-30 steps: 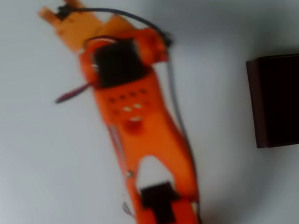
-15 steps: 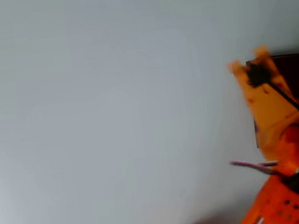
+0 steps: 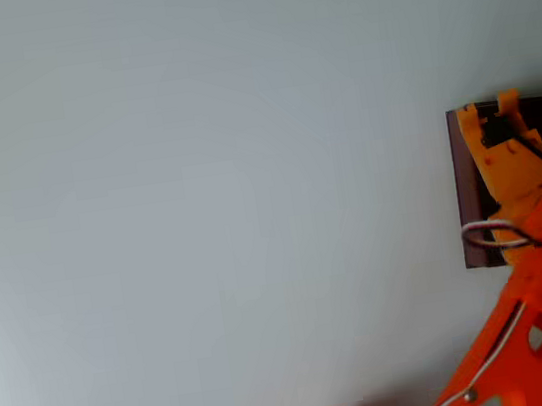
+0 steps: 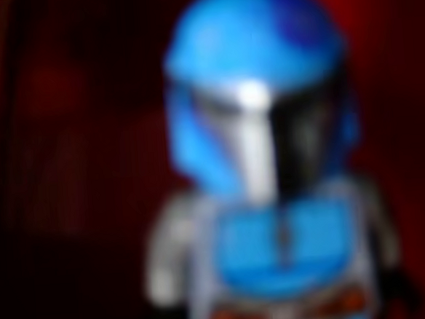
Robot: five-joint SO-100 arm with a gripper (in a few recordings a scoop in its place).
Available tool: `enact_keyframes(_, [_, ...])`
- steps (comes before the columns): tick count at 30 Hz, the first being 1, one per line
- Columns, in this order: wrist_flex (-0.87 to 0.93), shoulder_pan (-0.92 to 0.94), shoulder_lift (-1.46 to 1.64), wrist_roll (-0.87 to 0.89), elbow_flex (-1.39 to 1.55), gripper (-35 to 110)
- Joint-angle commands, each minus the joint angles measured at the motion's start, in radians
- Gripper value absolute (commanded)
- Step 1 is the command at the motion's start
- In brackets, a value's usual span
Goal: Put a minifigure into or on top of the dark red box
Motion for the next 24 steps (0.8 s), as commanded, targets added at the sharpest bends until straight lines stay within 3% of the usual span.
enact_keyframes(1, [0.006, 0.017, 0.003, 0.005, -0.052, 15])
enact_keyframes(6, [-0.051, -0.006, 0.147, -0.023, 0.087, 18])
enact_keyframes(12, [-0.043, -0.140, 0.528, -0.201, 0.342, 19])
enact_keyframes(16, [-0.002, -0.337, 0.824, -0.239, 0.526, 16])
enact_keyframes(19, [0.005, -0.535, 1.052, -0.247, 0.655, 6])
enact_keyframes(24, [-0.103, -0.887, 1.419, -0.232, 0.914, 0])
